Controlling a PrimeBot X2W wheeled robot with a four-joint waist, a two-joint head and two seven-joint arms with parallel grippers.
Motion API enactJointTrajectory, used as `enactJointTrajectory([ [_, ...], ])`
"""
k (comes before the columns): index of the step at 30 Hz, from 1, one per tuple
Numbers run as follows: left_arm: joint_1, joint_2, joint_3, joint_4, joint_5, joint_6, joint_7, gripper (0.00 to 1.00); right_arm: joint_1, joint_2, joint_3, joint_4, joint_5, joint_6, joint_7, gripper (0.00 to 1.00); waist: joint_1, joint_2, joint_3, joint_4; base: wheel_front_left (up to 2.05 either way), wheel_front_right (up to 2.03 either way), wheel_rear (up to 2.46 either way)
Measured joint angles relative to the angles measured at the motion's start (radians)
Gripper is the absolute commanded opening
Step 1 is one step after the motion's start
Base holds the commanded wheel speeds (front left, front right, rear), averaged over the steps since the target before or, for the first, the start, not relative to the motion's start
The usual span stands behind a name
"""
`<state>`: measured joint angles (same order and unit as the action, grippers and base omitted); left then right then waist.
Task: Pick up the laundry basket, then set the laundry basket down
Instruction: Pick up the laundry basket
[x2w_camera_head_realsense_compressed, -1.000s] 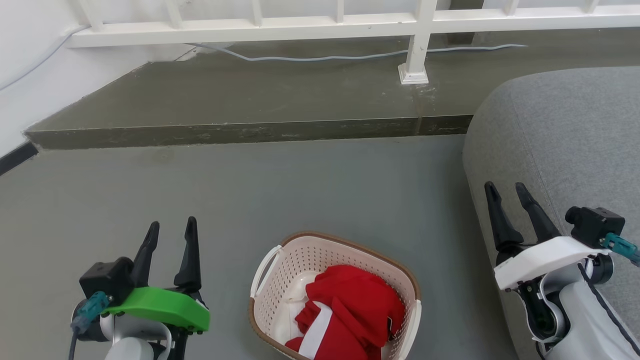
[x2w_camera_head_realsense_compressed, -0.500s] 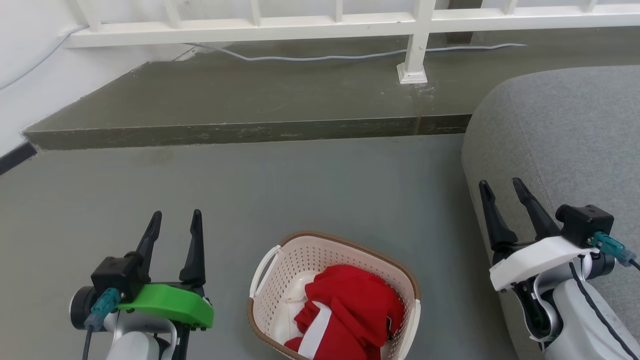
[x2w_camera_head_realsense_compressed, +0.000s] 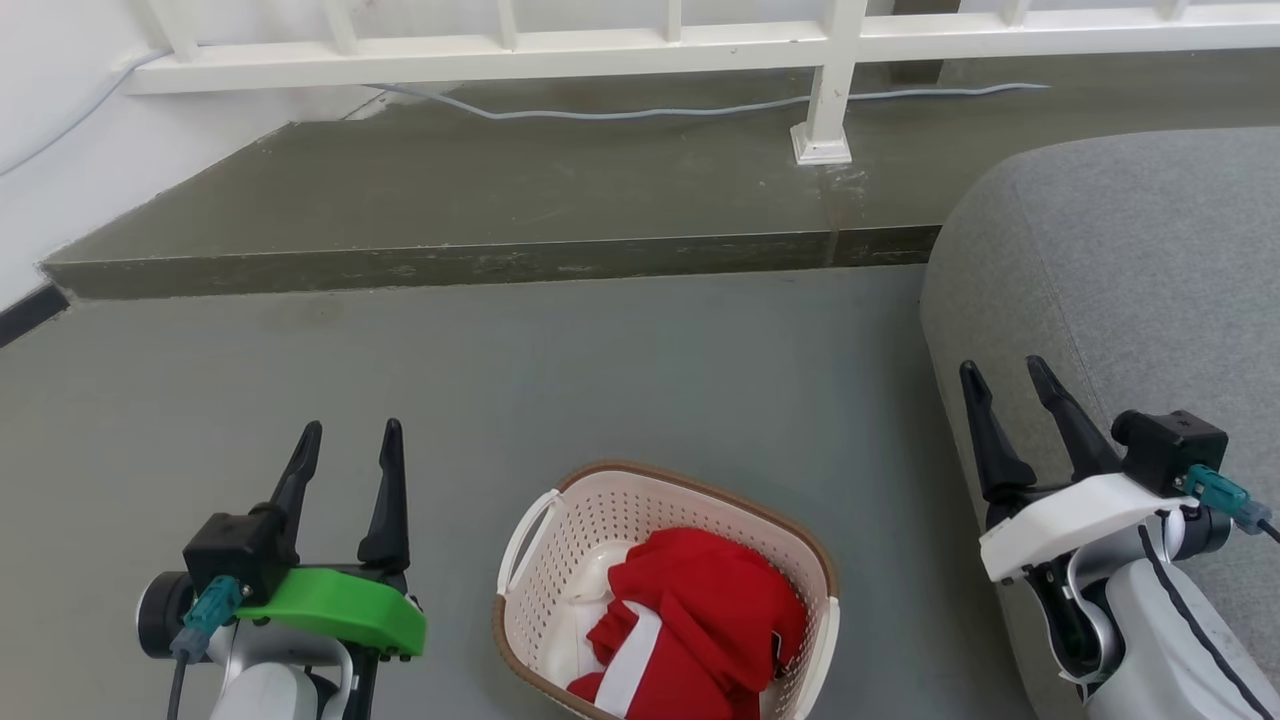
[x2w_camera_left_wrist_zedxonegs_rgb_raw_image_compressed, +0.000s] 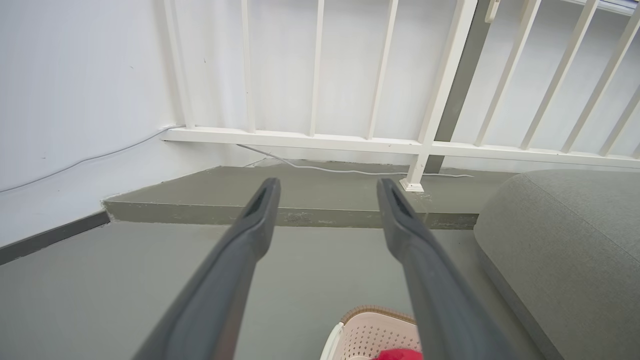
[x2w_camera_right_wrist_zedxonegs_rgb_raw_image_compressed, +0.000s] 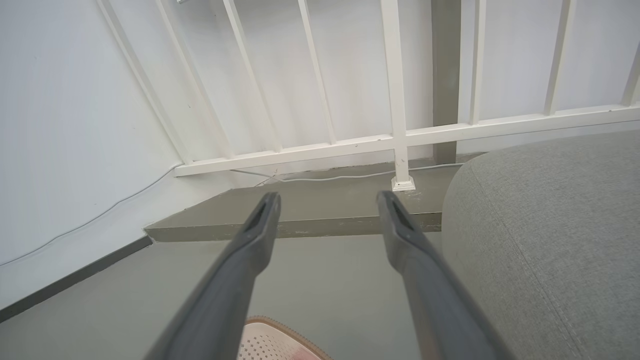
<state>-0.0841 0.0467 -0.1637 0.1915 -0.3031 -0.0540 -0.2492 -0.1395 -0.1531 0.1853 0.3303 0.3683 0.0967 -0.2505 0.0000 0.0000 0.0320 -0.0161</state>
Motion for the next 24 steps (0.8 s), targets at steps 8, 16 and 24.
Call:
enactJointTrajectory([
  [8, 0.0, -0.001, 0.007, 0.002, 0.0, -0.007, -0.002, 1.0, 0.0, 0.015, -0.008, 0.002, -0.008, 0.008, 0.0, 1.0, 0.0, 0.0, 0.006, -0.005, 0.0, 0.0, 0.0],
  [16, -0.001, -0.002, 0.008, -0.001, 0.0, -0.007, -0.002, 1.0, -0.006, 0.022, -0.014, 0.001, -0.009, 0.009, 0.0, 1.0, 0.0, 0.0, 0.04, -0.017, 0.0, 0.0, 0.0],
  [24, -0.02, -0.002, 0.004, -0.002, 0.0, -0.007, -0.002, 1.0, -0.024, 0.021, -0.022, -0.003, -0.008, 0.017, 0.0, 1.0, 0.0, 0.0, 0.089, -0.029, 0.0, 0.0, 0.0],
])
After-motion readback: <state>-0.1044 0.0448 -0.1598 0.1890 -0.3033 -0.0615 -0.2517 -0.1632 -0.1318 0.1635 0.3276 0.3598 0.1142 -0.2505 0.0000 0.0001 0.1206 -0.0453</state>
